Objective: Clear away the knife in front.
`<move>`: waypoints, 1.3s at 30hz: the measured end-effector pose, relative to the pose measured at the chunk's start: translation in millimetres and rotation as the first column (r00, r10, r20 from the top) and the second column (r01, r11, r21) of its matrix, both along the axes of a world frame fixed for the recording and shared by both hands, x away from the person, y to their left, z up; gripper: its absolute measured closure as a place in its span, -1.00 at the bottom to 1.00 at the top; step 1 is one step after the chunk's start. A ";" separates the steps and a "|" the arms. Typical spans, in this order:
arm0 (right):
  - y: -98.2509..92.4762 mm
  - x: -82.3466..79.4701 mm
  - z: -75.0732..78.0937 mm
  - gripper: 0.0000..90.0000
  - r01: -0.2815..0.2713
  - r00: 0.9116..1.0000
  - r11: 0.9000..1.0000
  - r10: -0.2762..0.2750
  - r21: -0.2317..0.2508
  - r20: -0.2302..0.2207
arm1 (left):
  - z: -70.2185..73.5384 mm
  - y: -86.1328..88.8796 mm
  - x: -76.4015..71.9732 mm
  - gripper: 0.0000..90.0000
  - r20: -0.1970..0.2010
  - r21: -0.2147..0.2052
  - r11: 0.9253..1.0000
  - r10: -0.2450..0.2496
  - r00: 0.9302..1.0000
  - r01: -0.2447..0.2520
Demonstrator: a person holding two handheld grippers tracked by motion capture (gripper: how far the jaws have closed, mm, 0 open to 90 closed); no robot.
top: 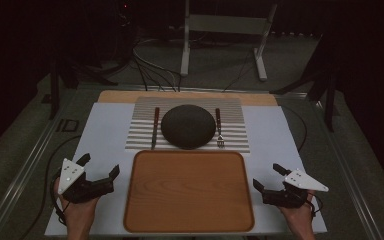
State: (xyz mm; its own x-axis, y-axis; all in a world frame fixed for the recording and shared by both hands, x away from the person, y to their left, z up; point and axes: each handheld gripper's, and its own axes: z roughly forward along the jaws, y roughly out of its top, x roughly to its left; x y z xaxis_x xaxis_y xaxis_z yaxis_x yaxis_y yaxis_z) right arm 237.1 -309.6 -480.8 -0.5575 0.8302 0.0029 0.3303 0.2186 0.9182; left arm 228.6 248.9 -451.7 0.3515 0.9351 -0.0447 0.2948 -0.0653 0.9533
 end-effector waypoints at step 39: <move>-1.2 0.0 -0.9 -0.83 0.015 1.000 1.000 -0.015 -0.024 0.016 | 17.3 -3.0 28.2 -0.99 -0.052 -0.007 0.999 -0.032 0.998 0.031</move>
State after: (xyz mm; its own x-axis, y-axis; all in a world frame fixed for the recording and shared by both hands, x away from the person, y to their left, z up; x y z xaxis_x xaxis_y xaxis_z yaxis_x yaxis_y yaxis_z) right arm 237.1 -310.8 -481.7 -0.5448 0.8382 -0.0255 0.3195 0.2356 0.9178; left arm 256.8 245.9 -434.3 0.3778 0.9233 -0.0696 0.3419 -0.0692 0.9372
